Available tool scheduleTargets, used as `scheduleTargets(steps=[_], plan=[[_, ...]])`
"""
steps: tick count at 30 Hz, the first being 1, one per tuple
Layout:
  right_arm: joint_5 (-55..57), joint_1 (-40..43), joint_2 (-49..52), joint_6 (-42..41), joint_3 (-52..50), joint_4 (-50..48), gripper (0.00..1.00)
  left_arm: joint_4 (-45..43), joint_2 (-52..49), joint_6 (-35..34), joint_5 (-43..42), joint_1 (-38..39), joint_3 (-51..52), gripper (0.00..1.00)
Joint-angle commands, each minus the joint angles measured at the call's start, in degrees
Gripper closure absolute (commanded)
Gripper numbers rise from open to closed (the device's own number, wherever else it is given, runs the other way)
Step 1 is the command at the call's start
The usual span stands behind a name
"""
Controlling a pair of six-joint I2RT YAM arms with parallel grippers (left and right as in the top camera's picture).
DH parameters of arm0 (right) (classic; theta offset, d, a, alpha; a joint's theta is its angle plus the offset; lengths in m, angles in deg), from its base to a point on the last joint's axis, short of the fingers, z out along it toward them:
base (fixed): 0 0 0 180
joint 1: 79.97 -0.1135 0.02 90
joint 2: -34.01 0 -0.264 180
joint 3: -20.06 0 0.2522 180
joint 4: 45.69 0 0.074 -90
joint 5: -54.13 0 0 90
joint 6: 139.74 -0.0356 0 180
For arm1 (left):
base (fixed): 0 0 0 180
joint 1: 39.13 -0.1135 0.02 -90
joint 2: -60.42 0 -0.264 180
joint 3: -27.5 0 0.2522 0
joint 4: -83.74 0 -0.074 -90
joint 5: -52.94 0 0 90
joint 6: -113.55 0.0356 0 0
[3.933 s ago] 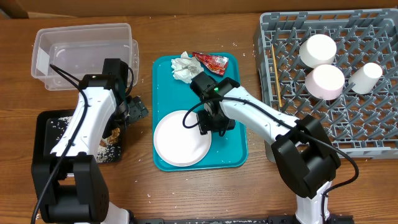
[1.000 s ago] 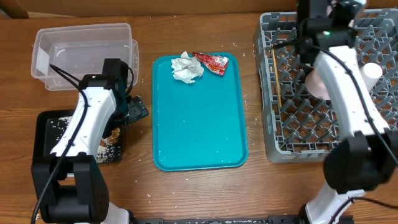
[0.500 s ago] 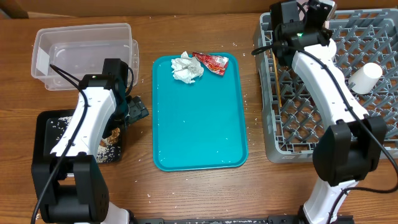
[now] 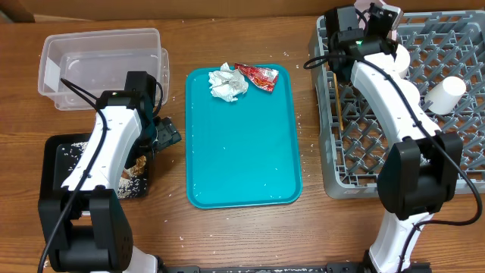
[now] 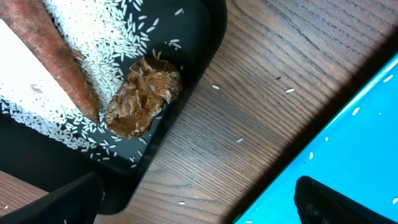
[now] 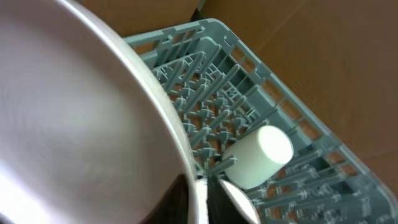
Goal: Sort waste into correct bins and load items into the dishwasher
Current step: 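Carry the white plate right and stand it in the rack, then release the plate and withdraw the right gripper to the rack's right side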
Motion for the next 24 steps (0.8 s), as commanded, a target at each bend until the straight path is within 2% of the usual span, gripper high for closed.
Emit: scheduleTargets(steps=[1, 2, 7, 9, 11, 13, 16, 17, 18, 23, 24], plan=[[1.3, -1.4, -0.3, -0.5, 0.2, 0.7, 0.58, -0.1, -0.6, -1.1, 0.8, 0.1, 0.0, 0.00], [1.3, -1.9, -0.4, -0.5, 0.2, 1.1, 0.53, -0.1, -0.6, -1.2, 0.8, 0.1, 0.0, 0.00], [0.8, -4.6, -1.7, -0.5, 1.2, 2.3, 0.50, -0.1, -0.6, -1.1, 0.8, 0.1, 0.0, 0.00], [-1.1, -6.0, -3.5, -0.5, 2.3, 3.4, 0.32, -0.1, -0.6, -1.2, 0.8, 0.1, 0.0, 0.00], [-4.2, -6.9, -5.7, -0.5, 3.1, 4.2, 0.25, -0.1, -0.6, -1.2, 0.8, 0.1, 0.0, 0.00], [-8.6, -7.5, -8.7, -0.6, 3.3, 4.6, 0.23, -0.1, -0.6, -1.2, 0.8, 0.1, 0.0, 0.00], [-17.7, -7.9, -13.5, -0.7, 3.3, 4.8, 0.17, -0.1, -0.6, -1.2, 0.8, 0.1, 0.0, 0.00], [-21.9, -8.0, -15.1, -0.5, 3.3, 4.8, 0.11, -0.1, -0.6, -1.2, 0.8, 0.1, 0.0, 0.00], [-29.0, -8.0, -17.2, -0.3, 3.3, 4.8, 0.00, -0.1, -0.6, -1.2, 0.8, 0.1, 0.0, 0.00], [-56.5, -8.0, -21.6, -0.3, 3.3, 4.3, 0.00, -0.1, -0.6, -1.2, 0.8, 0.1, 0.0, 0.00], [-59.3, -8.0, -21.6, -0.3, 3.3, 4.3, 0.00, -0.1, -0.6, -1.1, 0.8, 0.1, 0.0, 0.00]])
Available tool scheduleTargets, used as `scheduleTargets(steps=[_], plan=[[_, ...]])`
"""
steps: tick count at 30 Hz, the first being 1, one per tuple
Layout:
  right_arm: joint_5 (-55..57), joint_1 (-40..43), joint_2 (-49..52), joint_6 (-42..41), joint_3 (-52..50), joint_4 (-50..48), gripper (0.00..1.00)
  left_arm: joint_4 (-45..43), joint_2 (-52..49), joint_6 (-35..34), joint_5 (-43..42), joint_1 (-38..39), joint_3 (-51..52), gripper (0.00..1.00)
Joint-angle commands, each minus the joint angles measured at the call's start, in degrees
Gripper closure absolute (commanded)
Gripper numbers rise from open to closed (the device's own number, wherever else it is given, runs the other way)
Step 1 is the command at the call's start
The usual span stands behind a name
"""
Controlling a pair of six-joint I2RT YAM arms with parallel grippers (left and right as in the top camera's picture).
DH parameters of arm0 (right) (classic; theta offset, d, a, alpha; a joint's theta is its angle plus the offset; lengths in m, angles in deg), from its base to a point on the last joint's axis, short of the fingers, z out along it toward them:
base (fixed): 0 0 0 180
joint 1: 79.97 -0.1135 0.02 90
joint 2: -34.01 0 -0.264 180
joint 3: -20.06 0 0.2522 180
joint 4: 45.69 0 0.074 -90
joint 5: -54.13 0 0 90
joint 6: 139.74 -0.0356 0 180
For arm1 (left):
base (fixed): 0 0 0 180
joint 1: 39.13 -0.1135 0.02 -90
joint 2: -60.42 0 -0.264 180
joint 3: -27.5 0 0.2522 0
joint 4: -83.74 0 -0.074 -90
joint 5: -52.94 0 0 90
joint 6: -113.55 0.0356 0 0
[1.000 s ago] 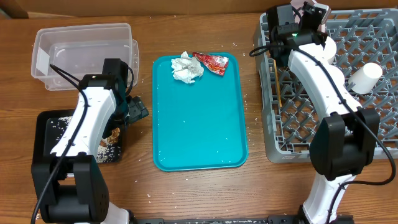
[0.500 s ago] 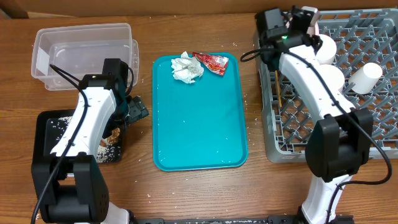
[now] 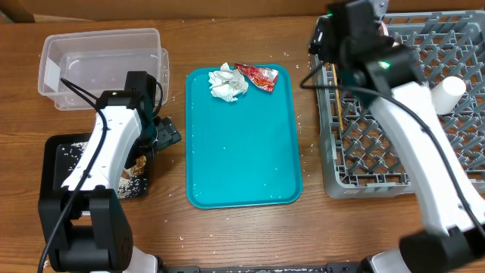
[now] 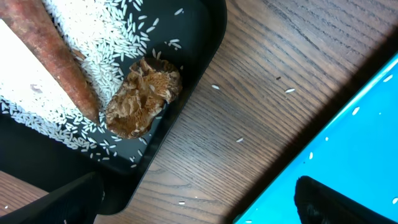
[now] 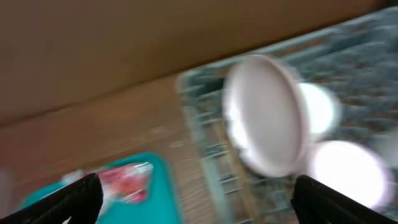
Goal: Sort waste into correct bins and load items into the dishwasher
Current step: 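Release the plate and withdraw the right gripper to the rack's right side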
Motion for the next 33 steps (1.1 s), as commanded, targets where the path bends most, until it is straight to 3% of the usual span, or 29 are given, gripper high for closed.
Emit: scheduleTargets(steps=[1, 9, 13, 25, 33], plan=[[-23.2, 0.0, -0.4, 0.0, 0.8, -0.4, 0.00, -0.1, -0.6, -1.2, 0.8, 0.1, 0.0, 0.00], [-26.7, 0.3, -1.5, -0.3, 0.4, 5.9, 0.00, -0.1, -0.6, -1.2, 0.8, 0.1, 0.0, 0.00], [-22.7, 4.2, -5.4, -0.3, 0.5, 10.0, 0.00, -0.1, -0.6, -1.2, 0.8, 0.1, 0.0, 0.00], [-20.3, 35.9, -16.6, -3.6, 0.5, 21.0, 0.00, -0.1, -0.6, -1.1, 0.8, 0.1, 0.0, 0.00], [-20.3, 42.9, -15.3, -3.6, 0.5, 21.7, 0.00, 0.0, -0.6, 3.2, 5.1, 0.1, 0.0, 0.00]])
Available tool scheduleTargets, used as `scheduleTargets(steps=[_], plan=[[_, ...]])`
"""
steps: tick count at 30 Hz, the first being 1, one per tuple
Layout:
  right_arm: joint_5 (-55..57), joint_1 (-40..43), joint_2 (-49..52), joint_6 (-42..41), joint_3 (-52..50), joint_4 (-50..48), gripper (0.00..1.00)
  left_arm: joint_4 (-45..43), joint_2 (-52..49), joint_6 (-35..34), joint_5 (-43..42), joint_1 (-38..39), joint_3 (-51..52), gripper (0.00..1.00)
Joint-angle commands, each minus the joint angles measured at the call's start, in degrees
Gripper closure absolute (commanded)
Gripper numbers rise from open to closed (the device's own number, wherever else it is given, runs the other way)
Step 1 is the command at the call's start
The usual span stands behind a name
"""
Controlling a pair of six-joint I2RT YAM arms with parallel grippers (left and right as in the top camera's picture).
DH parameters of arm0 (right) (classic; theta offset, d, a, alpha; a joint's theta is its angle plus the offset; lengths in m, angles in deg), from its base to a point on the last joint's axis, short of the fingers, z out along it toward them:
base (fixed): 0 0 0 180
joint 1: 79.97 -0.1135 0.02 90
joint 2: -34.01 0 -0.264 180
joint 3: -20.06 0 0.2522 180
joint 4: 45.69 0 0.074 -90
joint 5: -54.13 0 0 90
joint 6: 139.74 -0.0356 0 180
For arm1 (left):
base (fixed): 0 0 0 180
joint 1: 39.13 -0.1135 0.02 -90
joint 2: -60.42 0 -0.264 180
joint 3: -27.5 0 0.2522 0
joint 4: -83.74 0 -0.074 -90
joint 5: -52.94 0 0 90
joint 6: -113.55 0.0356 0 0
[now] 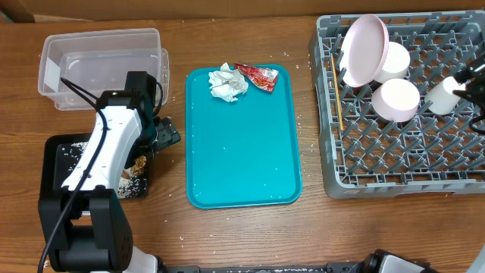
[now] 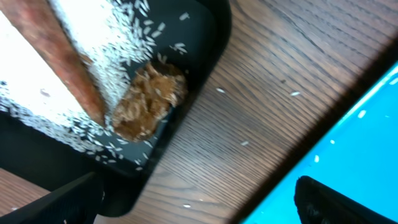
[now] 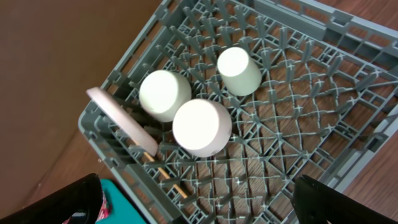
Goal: Sort waste into correct bins and load items into the dishwasher
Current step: 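Release the plate and withdraw the right gripper to the rack's right side, then reach the left gripper to the crumpled white tissue and grasp it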
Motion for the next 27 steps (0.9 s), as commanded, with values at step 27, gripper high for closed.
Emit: scheduleTargets(steps=[27], plan=[[0.0, 0.9, 0.9, -0.3, 0.1, -0.1, 0.00, -2.9, -0.6, 3.8, -36.4, 0.7, 0.2, 0.00]])
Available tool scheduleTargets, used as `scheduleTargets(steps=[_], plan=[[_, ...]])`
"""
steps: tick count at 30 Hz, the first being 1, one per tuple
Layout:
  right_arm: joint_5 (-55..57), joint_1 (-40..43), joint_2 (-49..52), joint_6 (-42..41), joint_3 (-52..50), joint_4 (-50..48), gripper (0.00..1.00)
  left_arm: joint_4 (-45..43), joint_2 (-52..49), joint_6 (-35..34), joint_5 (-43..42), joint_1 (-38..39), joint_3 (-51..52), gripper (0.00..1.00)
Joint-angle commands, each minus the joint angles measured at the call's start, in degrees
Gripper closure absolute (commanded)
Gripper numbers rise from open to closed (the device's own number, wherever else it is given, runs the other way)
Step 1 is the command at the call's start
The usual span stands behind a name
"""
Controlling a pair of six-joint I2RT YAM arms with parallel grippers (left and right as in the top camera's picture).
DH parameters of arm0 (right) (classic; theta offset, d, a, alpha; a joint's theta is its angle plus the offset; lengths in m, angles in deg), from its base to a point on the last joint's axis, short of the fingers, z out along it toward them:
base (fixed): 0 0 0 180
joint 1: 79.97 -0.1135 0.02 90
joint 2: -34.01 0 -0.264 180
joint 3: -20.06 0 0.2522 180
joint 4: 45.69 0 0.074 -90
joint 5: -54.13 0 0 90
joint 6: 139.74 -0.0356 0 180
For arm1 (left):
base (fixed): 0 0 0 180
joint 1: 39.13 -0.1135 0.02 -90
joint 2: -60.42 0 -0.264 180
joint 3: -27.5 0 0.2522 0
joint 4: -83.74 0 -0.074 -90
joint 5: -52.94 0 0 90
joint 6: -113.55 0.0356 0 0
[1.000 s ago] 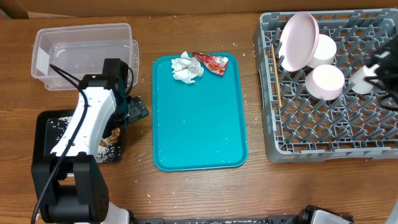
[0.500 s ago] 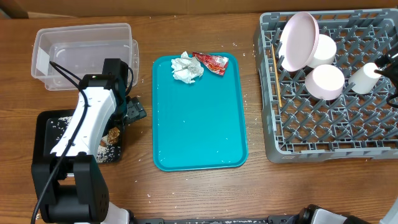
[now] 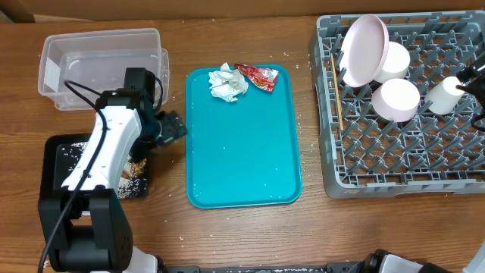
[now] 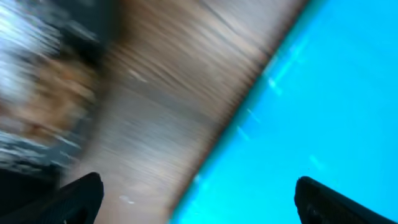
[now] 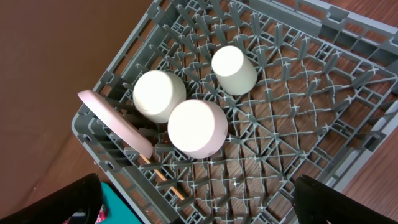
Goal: Sort waste into correct bins and load items into the dishwasher
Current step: 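Reach the left gripper to the crumpled white tissue and grasp it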
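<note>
A crumpled white paper [image 3: 228, 82] and a red wrapper [image 3: 256, 76] lie at the far end of the teal tray [image 3: 242, 159]. My left gripper [image 3: 171, 126] hangs open and empty over the tray's left edge [image 4: 249, 124]; its wrist view is blurred. The grey dish rack [image 3: 379, 163] holds a pink plate [image 3: 362, 49] on edge, three upturned cups [image 5: 196, 127] and a chopstick [image 3: 334, 91]. My right gripper [image 5: 196, 202] is open and empty, high above the rack [image 5: 292, 149]. In the overhead view only a bit of that arm shows at the right edge.
A clear plastic bin [image 3: 102, 57] stands at the back left. A black bin [image 3: 57, 152] with rice and food scraps sits at the front left, partly under my left arm. Rice grains are scattered on the wood beside the tray.
My left gripper has moved right, from above the black bin's corner to the tray's left edge. The right gripper has barely shifted above the rack.
At first my right gripper was at the pink plate in the rack, and the left hung open over the black bin's corner. Then the right was open and off the plate, which stood in the rack. It then sat high at the right; now the left has moved.
</note>
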Motion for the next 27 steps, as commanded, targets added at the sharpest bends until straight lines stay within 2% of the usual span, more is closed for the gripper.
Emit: scheduleTargets(steps=[1, 5, 8, 11, 13, 14, 18, 21, 23, 27], plan=[[0.1, 0.2, -0.1, -0.3, 0.1, -0.1, 0.00, 0.9, -0.6, 4.4, -25.9, 1.2, 0.2, 0.00], [0.1, 0.2, -0.1, -0.3, 0.1, -0.1, 0.00, 1.3, -0.6, 9.2, -32.8, 4.6, 0.2, 0.03], [0.1, 0.2, -0.1, -0.3, 0.1, -0.1, 0.00, 0.2, -0.5, 8.3, -32.4, 8.9, 0.2, 0.04], [0.1, 0.2, -0.1, -0.3, 0.1, -0.1, 0.00, -3.4, 0.1, 1.8, -25.1, 14.3, 0.1, 0.05], [0.1, 0.2, -0.1, -0.3, 0.1, -0.1, 0.00, -4.8, 0.8, -2.1, -17.0, 17.7, -0.5, 0.04], [0.1, 0.2, -0.1, -0.3, 0.1, -0.1, 0.00, -5.7, 1.1, -4.7, -11.5, 20.1, -1.3, 0.00], [0.1, 0.2, -0.1, -0.3, 0.1, -0.1, 0.00, -10.6, 1.1, -3.5, -11.1, 22.4, -2.8, 0.00], [0.1, 0.2, -0.1, -0.3, 0.1, -0.1, 0.00, -15.9, 1.1, 2.4, -13.7, 22.1, -3.2, 0.00], [0.1, 0.2, -0.1, -0.3, 0.1, -0.1, 0.00, -20.5, 1.1, 3.5, -13.2, 21.6, -4.5, 0.00], [0.1, 0.2, -0.1, -0.3, 0.1, -0.1, 0.00, -22.4, 1.0, 3.6, 4.1, 21.6, -7.0, 0.00]])
